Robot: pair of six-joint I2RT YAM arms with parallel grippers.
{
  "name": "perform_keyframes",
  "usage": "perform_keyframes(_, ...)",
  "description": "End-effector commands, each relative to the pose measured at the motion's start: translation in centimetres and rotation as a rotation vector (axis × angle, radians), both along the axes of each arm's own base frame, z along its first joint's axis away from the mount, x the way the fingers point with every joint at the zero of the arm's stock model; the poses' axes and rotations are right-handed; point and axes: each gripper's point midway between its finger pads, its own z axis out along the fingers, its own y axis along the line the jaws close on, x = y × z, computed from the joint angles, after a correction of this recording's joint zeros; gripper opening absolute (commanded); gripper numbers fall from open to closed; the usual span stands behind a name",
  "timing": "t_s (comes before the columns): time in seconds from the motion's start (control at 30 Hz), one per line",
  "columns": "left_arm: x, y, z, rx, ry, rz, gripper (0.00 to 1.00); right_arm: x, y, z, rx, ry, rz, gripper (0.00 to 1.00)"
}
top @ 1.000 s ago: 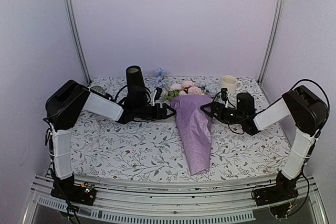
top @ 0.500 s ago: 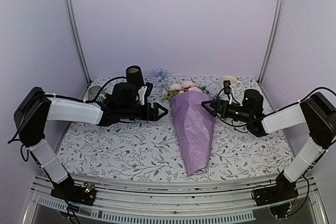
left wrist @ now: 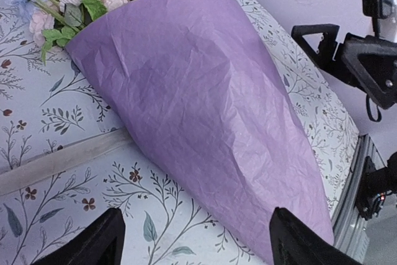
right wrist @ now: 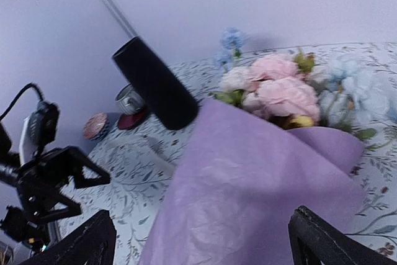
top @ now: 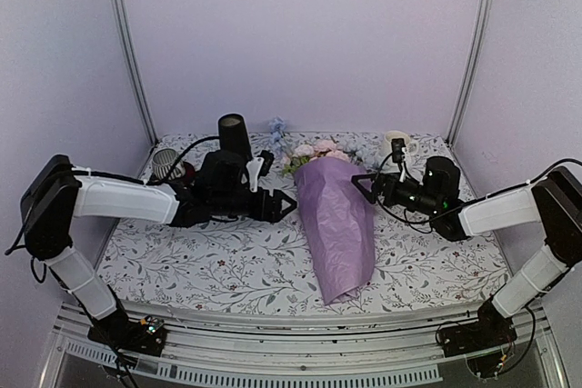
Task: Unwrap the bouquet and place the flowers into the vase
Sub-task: Adjust the folded bouquet at the center of the board, then unfold the folded wrapping paper from the folded wrapping paper.
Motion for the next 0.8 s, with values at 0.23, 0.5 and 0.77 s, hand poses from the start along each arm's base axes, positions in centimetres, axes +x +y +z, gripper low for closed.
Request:
perform_keyframes(0.23,-0.5,1.7,2.6,0.003,-0.083,0.083,0.83,2.0,-4.5,-4.6,0.099,0.231,-0.03,0.99)
perform_keyframes(0.5,-1.1,3.6,5.3,-0.021,-0.128,0.133,0.84,1.3,-2.0,-6.7,0.183,0.334,0.138,0.99)
perform_keyframes(0.77,-2.0,5.0,6.0,-0.045,-0.136,0.156,0.84,-1.1,1.6,-3.9,0.19,0.257,0.318,0.99)
